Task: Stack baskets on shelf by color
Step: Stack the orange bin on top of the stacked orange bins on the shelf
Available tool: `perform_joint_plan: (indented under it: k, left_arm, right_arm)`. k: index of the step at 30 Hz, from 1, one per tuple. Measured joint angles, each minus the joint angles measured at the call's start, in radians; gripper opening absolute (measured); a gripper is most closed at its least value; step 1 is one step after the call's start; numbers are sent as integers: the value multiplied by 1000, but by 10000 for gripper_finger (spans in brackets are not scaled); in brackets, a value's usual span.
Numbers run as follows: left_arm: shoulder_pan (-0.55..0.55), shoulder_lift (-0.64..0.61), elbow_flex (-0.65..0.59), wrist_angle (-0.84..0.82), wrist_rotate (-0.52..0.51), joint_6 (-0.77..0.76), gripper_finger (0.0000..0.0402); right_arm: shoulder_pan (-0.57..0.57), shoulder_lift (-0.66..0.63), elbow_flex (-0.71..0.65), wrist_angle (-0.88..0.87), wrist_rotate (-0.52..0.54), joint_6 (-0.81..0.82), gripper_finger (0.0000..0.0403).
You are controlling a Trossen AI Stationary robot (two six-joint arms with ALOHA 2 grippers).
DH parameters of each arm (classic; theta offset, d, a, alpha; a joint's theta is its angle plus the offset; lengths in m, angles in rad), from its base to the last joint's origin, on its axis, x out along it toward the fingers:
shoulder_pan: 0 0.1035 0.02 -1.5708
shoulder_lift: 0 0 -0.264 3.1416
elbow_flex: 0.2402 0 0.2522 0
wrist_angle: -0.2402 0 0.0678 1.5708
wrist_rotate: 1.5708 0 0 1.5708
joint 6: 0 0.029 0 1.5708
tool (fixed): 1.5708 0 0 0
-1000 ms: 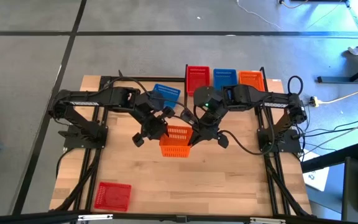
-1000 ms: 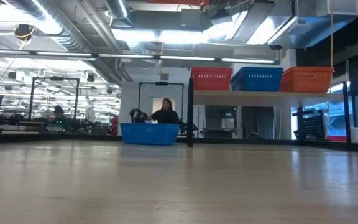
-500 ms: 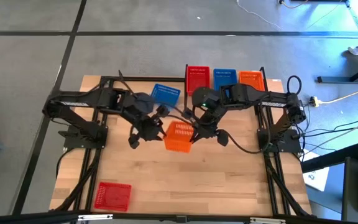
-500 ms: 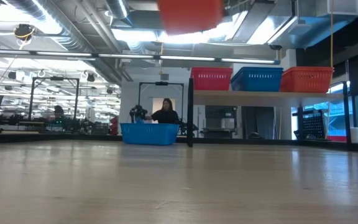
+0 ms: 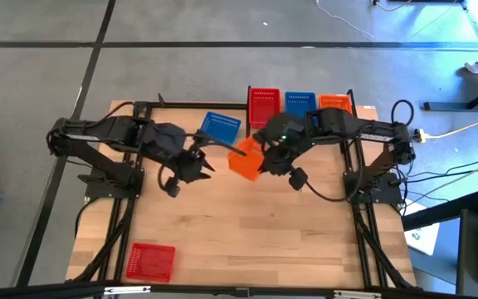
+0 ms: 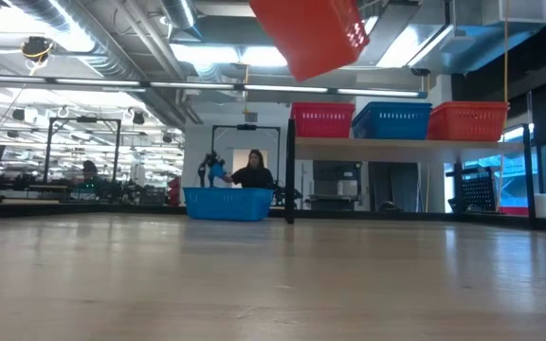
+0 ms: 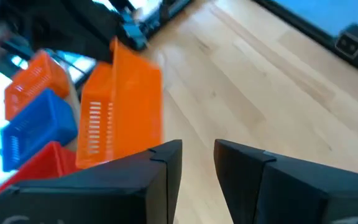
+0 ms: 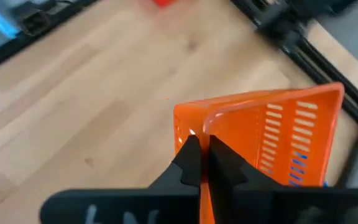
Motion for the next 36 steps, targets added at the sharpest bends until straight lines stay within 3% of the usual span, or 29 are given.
perform_joint_plan:
  k: [7,14,22,25,32,36]
  left_arm:
    - [-16,-37,-1,-8,-43,-25,86]
    - [-14,-41,-1,-10,-100,-23,86]
    - [66,-13,-1,10,-249,-26,86]
    - [115,3,-1,42,-263,-25,86]
    - [241,55,-1,114,-263,-23,86]
    - [303,69,-1,174,-254,-101,86]
  right_arm:
    - [0,-90,0,-45,346,255,2]
    - [0,-182,2,-111,707,676,2]
    - [-6,-286,30,-333,1008,1227,2]
    - [-25,-331,34,-408,1078,1470,2]
    - [-130,-380,29,-401,1078,1580,2]
    - [-215,-380,21,-400,1028,1640,2]
